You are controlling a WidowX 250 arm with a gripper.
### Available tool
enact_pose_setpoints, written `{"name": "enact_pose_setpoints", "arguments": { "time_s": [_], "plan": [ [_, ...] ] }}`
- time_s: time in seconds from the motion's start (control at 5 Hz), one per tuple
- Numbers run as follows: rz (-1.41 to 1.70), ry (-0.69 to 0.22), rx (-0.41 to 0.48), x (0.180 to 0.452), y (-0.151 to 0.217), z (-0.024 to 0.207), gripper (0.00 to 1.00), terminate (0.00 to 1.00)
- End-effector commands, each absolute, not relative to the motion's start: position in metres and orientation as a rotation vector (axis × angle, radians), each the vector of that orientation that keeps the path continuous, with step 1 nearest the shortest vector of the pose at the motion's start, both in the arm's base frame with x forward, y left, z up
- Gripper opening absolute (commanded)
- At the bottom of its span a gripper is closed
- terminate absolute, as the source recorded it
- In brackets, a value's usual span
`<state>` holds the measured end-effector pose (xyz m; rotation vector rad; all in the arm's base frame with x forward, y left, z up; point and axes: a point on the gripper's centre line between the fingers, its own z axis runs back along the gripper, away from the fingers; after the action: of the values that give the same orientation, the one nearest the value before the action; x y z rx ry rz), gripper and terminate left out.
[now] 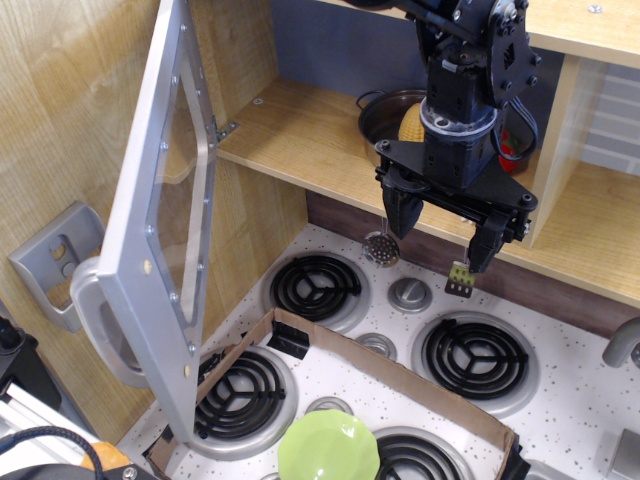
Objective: Close microwave
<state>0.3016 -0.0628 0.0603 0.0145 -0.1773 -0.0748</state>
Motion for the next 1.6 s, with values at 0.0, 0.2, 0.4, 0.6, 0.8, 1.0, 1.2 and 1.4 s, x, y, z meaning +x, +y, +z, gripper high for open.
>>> {"name": "enact_pose_setpoints", "arguments": {
  "time_s": [0.0, 0.2, 0.4, 0.6, 0.8, 1.0, 1.2, 1.4],
  "plan": [
    [-0.075, -0.177, 0.014, 0.302, -0.063, 0.06, 1.0, 0.0],
    [-0.089, -0.178, 0.089, 0.299, -0.058, 0.083, 1.0, 0.0],
    [-0.116, -0.168, 0.178, 0.293, -0.047, 0.11, 1.0, 0.0],
    [-0.18, -0.15, 0.225, 0.28, -0.027, 0.136, 1.0, 0.0],
    [-0.245, -0.094, 0.283, 0.259, -0.003, 0.16, 1.0, 0.0],
    [-0.276, -0.046, 0.339, 0.241, 0.011, 0.177, 1.0, 0.0],
    [-0.313, 0.0, 0.375, 0.224, 0.022, 0.187, 1.0, 0.0],
    [-0.314, 0.046, 0.405, 0.212, 0.032, 0.194, 1.0, 0.0]
  ]
}}
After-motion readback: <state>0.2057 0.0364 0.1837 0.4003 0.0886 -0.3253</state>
